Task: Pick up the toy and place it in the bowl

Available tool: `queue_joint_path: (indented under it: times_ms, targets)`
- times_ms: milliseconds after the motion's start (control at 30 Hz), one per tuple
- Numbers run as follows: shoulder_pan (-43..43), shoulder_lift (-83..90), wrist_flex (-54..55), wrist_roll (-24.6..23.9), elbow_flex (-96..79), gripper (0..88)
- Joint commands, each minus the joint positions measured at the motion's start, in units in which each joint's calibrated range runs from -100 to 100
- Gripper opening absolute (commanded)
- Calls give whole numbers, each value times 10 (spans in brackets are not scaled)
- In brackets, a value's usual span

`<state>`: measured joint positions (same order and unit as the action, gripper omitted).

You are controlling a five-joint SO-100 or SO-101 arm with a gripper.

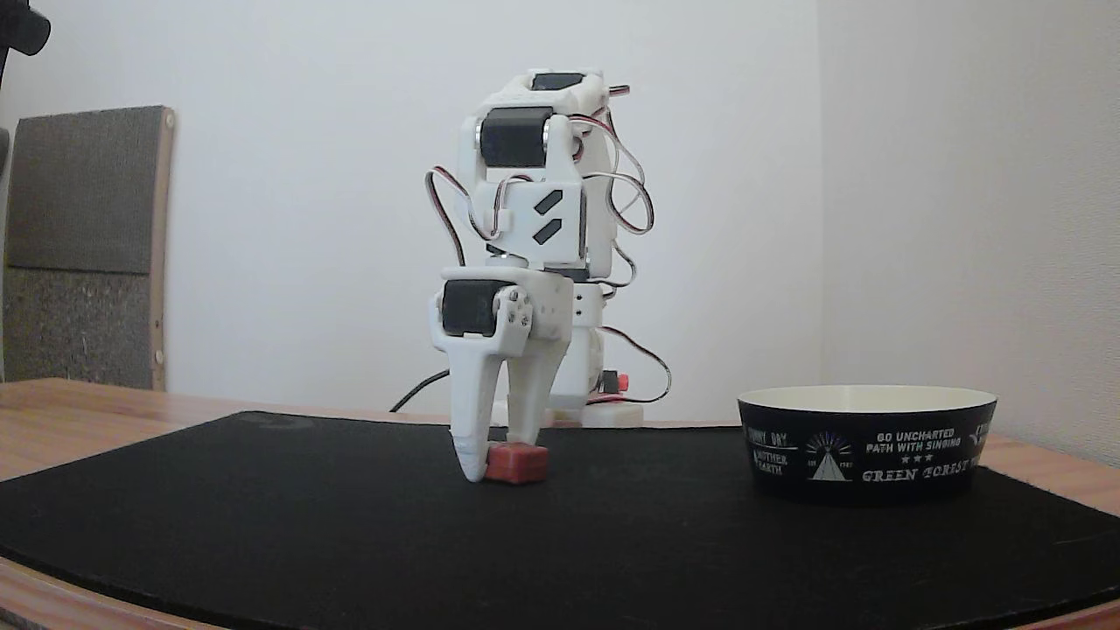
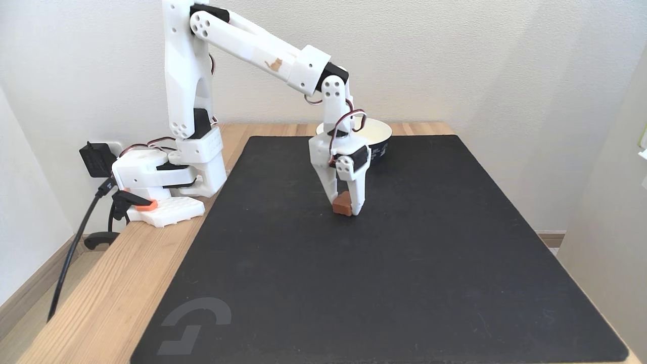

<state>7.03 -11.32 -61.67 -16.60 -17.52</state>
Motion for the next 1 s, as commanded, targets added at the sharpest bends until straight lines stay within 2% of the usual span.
queue_joint_path:
  times_ms: [0, 233, 400, 433, 567, 667, 733, 800, 867, 900, 967]
  targets:
    - [1, 9, 6, 0, 9, 25]
    - [-11, 105, 5, 5, 28, 25]
    - [-109, 247, 17, 14, 31, 25]
    - [-163, 276, 30, 41, 24, 25]
    - [-258, 297, 38, 88, -6, 25]
    - [-271, 296, 96, 107, -57, 31]
    - [-272, 296, 190, 129, -115, 35]
    - [-272, 297, 233, 137, -147, 46]
    - [-272, 297, 242, 137, -166, 110]
    - [-272, 297, 244, 137, -177, 225]
    - [-271, 299, 246, 137, -180, 338]
